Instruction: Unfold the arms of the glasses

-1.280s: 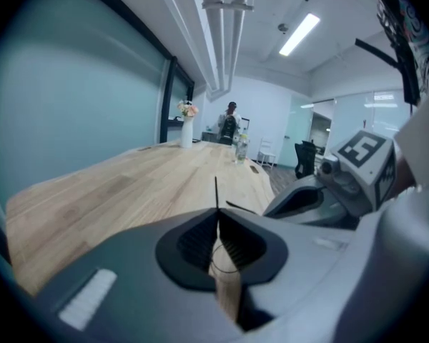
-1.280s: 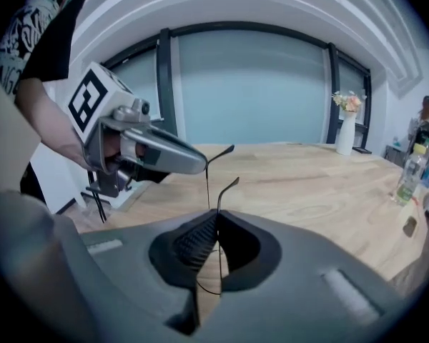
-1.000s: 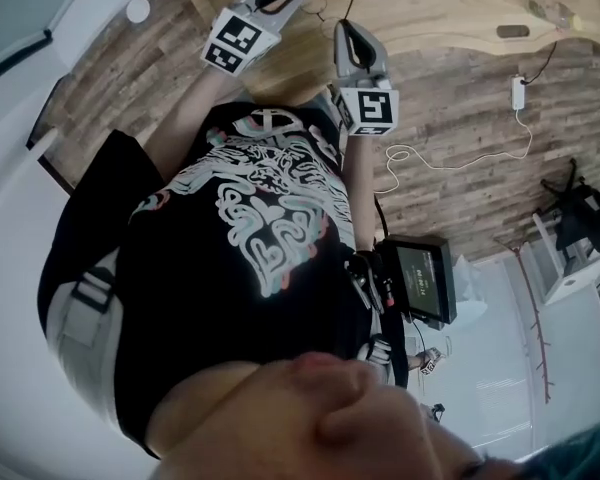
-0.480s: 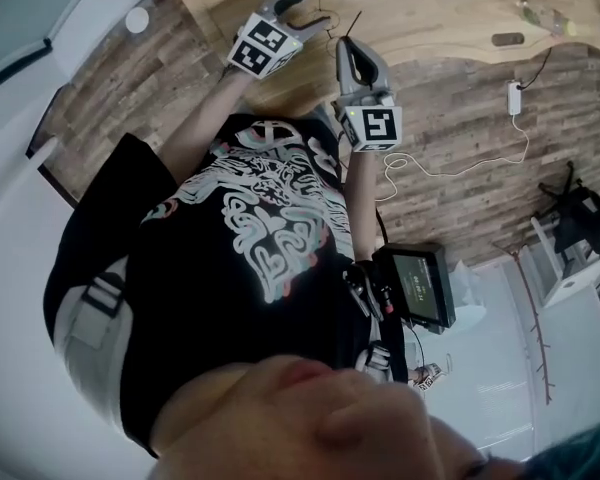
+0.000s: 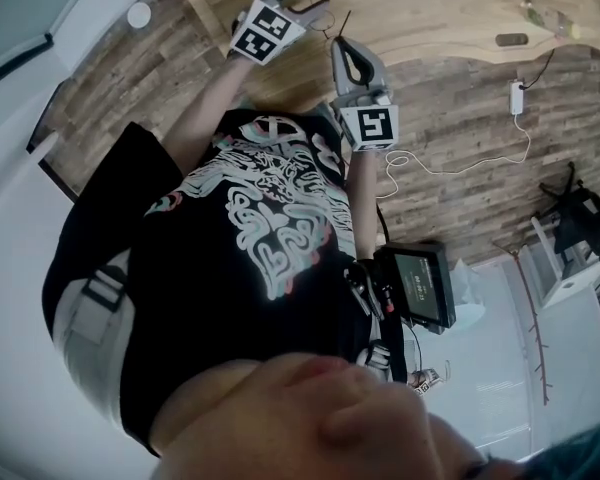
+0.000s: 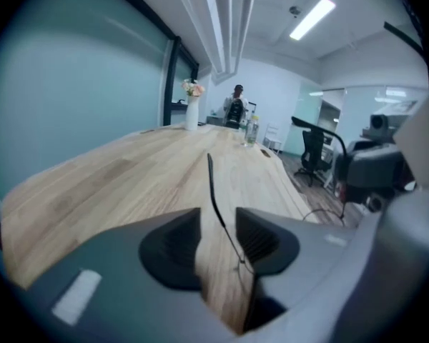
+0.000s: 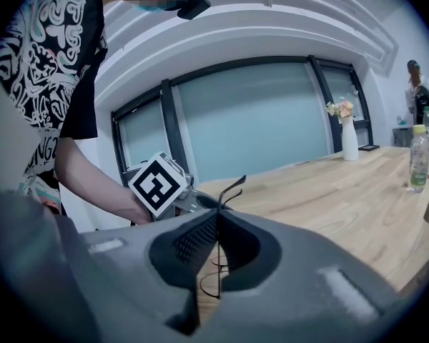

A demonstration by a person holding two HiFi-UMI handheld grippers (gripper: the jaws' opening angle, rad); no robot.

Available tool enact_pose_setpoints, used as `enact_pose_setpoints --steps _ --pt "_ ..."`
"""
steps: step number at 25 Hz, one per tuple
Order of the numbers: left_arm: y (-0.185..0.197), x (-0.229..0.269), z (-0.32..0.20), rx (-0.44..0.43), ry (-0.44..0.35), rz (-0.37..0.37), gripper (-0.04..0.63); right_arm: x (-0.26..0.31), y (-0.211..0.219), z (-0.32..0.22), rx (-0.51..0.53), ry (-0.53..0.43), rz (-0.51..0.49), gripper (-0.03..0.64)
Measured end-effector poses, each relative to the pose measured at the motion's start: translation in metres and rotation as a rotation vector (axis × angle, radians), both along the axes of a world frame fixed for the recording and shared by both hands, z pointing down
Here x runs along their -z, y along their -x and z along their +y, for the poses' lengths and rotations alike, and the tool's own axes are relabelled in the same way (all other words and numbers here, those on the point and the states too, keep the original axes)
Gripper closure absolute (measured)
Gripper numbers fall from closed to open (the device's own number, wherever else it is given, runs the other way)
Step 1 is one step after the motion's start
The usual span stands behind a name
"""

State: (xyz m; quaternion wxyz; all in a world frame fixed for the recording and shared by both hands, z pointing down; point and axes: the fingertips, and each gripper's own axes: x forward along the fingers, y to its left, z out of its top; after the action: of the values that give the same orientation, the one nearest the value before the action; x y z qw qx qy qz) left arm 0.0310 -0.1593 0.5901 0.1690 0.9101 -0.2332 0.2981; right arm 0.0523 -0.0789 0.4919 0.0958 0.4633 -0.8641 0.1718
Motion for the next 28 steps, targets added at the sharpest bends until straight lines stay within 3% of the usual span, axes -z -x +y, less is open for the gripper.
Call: enact_pose_setpoints --steps 2,4,8,15,28 --pt "0.003 0.001 0.002 -0.026 -0.027 -0.021 0.579 -0.003 0.0 -0.001 -0.005 0.008 0.012 0.614" --pt "0.004 0.006 0.006 -0.047 -0.028 -0.008 0.606 -0.007 -0.003 -0.003 -0.02 0.008 0.01 0.615" --pt "0.006 0.012 0.015 -0.11 -0.067 -0.026 0.606 -0.012 -0.013 -0.003 -0.075 0.036 -0.046 0.614" --pt "0.018 0.026 0.008 -0.049 -0.003 0.027 0.606 -0.025 -0.033 -0.007 -0.161 0.081 -0.099 0.614" --pt "0.001 0.033 0.01 -0.097 -0.01 0.086 0.606 -0.032 -0.057 -0.011 -0.279 0.086 -0.077 0.615"
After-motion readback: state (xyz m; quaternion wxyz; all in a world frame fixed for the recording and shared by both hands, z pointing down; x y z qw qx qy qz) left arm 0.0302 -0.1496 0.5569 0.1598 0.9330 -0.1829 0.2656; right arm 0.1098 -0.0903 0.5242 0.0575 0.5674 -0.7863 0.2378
